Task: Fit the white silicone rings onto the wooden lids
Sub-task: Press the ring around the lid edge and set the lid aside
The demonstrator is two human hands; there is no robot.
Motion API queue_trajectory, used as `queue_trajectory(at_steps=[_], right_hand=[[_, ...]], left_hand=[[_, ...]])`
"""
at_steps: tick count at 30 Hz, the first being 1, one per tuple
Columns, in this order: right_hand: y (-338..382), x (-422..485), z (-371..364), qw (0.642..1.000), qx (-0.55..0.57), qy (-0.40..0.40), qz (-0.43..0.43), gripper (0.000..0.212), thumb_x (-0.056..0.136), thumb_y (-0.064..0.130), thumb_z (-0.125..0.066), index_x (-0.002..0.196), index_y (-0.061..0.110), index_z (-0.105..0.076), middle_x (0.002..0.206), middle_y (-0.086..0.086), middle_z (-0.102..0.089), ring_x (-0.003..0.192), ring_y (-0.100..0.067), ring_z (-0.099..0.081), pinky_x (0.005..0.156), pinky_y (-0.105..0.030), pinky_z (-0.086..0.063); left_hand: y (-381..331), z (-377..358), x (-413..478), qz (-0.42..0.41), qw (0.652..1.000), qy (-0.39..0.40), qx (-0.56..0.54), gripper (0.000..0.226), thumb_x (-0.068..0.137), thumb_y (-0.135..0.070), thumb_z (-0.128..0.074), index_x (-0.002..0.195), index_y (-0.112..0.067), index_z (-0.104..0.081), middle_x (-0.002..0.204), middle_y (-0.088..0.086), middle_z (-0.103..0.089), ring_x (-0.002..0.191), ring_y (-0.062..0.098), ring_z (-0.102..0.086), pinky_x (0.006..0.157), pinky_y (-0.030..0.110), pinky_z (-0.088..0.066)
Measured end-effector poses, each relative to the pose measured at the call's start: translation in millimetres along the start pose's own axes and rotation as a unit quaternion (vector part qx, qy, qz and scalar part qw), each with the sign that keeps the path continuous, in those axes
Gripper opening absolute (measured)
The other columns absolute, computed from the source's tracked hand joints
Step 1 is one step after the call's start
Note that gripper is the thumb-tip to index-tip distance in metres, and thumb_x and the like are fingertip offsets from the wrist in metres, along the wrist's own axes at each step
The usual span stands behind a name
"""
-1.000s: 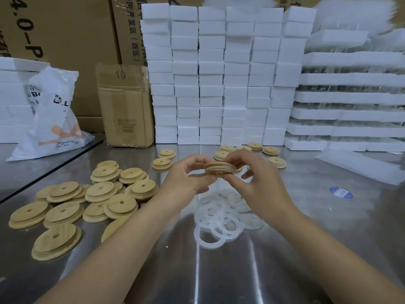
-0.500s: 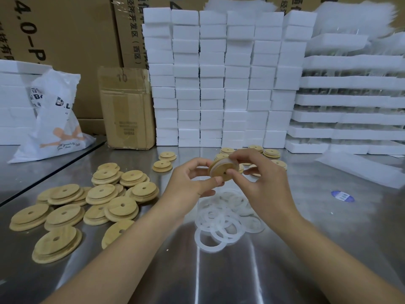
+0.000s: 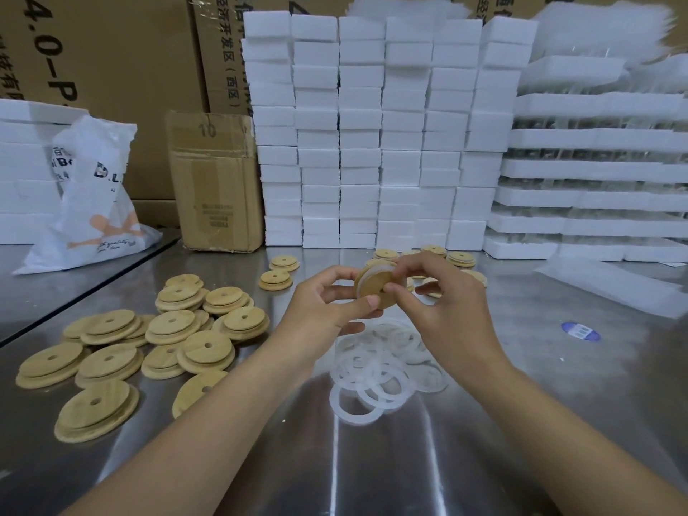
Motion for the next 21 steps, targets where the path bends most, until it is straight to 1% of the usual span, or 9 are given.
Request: queue_trajectory(at_steps=[4, 6, 8, 11, 12, 14, 17, 19, 21], right_hand=[[1.1, 1.1, 0.6, 1.0, 0.001, 0.004, -0.01, 0.027, 0.088, 0.012, -0.083, 0.101, 0.03, -0.067, 0.102, 0.023, -0.071, 0.103, -0.004, -0.069, 0.084, -0.014, -0.05], [2.4, 1.0, 0.6, 1.0, -0.003, 0.004, -0.01, 0.032, 0.088, 0.013, -0.083, 0.104, 0.034, -0.066, 0.104, 0.026, -0.071, 0.104, -0.002, -0.069, 0.084, -0.013, -0.05], [2.9, 0.2, 0.2, 1.0, -0.012, -0.007, -0.011, 0.033, 0.088, 0.014, -0.084, 0.105, 0.036, -0.066, 0.103, 0.027, -0.072, 0.104, -0.001, -0.069, 0.085, -0.016, -0.052], [1.2, -0.1, 0.6, 0.999, -0.003, -0.039, -0.024, 0.027, 0.086, 0.015, -0.086, 0.104, 0.029, -0.071, 0.098, 0.023, -0.075, 0.102, -0.002, -0.072, 0.083, -0.018, -0.055], [0.6, 0.2, 0.7, 0.998, 0.009, -0.044, -0.033, 0.026, 0.085, 0.015, -0.087, 0.103, 0.026, -0.072, 0.097, 0.021, -0.076, 0.101, -0.002, -0.073, 0.082, -0.017, -0.056], [-0.2, 0.4, 0.5, 0.997, 0.025, -0.047, -0.052, 0.024, 0.084, 0.015, -0.088, 0.101, 0.025, -0.073, 0.094, 0.019, -0.077, 0.097, -0.001, -0.073, 0.081, -0.015, -0.056], [-0.7, 2.0, 0.4, 0.996, 0.045, -0.028, -0.078, 0.023, 0.084, 0.014, -0.088, 0.096, 0.025, -0.072, 0.094, 0.019, -0.075, 0.096, -0.003, -0.072, 0.08, -0.016, -0.056], [-1.0, 4.2, 0.7, 0.992, 0.078, 0.001, -0.095, 0.024, 0.084, 0.01, -0.087, 0.092, 0.022, -0.068, 0.095, 0.013, -0.073, 0.095, -0.007, -0.071, 0.077, -0.018, -0.057], [-1.2, 6.1, 1.7, 0.989, 0.106, 0.018, -0.105, 0.025, 0.083, 0.008, -0.087, 0.089, 0.018, -0.065, 0.093, 0.008, -0.073, 0.093, -0.008, -0.072, 0.074, -0.015, -0.054]], left_hand=[[-1.2, 1.3, -0.4, -0.01, 1.0, -0.014, 0.025, 0.028, 0.089, -0.012, -0.087, 0.111, -0.024, -0.075, 0.102, -0.006, -0.082, 0.093, 0.022, -0.082, 0.09, 0.04, -0.065], [-2.1, 1.1, -0.4, -0.021, 0.999, -0.027, 0.042, 0.027, 0.088, -0.012, -0.088, 0.109, -0.025, -0.076, 0.101, -0.004, -0.081, 0.091, 0.023, -0.082, 0.088, 0.041, -0.065], [-2.4, -0.4, -0.1, -0.037, 0.997, -0.038, 0.057, 0.027, 0.087, -0.011, -0.088, 0.109, -0.023, -0.076, 0.107, 0.002, -0.079, 0.091, 0.025, -0.081, 0.085, 0.041, -0.065], [-2.1, -1.8, 0.0, -0.052, 0.996, -0.047, 0.057, 0.027, 0.086, -0.012, -0.089, 0.106, -0.025, -0.076, 0.109, 0.002, -0.078, 0.092, 0.025, -0.081, 0.078, 0.032, -0.067], [-2.2, -1.8, -0.1, -0.055, 0.996, -0.048, 0.056, 0.027, 0.086, -0.012, -0.089, 0.105, -0.026, -0.076, 0.108, 0.002, -0.078, 0.092, 0.025, -0.081, 0.077, 0.031, -0.066], [-2.3, -1.5, 0.0, -0.056, 0.996, -0.048, 0.059, 0.027, 0.086, -0.011, -0.089, 0.104, -0.026, -0.076, 0.108, 0.002, -0.077, 0.092, 0.026, -0.081, 0.078, 0.033, -0.067], [-3.0, -1.0, 0.3, -0.055, 0.994, -0.05, 0.076, 0.026, 0.086, -0.01, -0.089, 0.104, -0.025, -0.076, 0.108, 0.001, -0.076, 0.095, 0.025, -0.08, 0.081, 0.039, -0.066], [-3.5, -0.2, 0.5, -0.052, 0.994, -0.046, 0.086, 0.026, 0.087, -0.01, -0.088, 0.104, -0.025, -0.076, 0.109, 0.001, -0.076, 0.097, 0.025, -0.079, 0.082, 0.042, -0.065], [-3.6, 0.9, 0.4, -0.047, 0.994, -0.041, 0.089, 0.027, 0.087, -0.011, -0.089, 0.105, -0.025, -0.075, 0.108, 0.0, -0.078, 0.096, 0.023, -0.08, 0.084, 0.043, -0.065]])
Point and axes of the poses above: each hand's wrist, its own x-axis towards the middle knuckle, its own z-axis out of the back of the hand, y = z × x, the point moved 2 cm from there along x, towards the middle knuckle
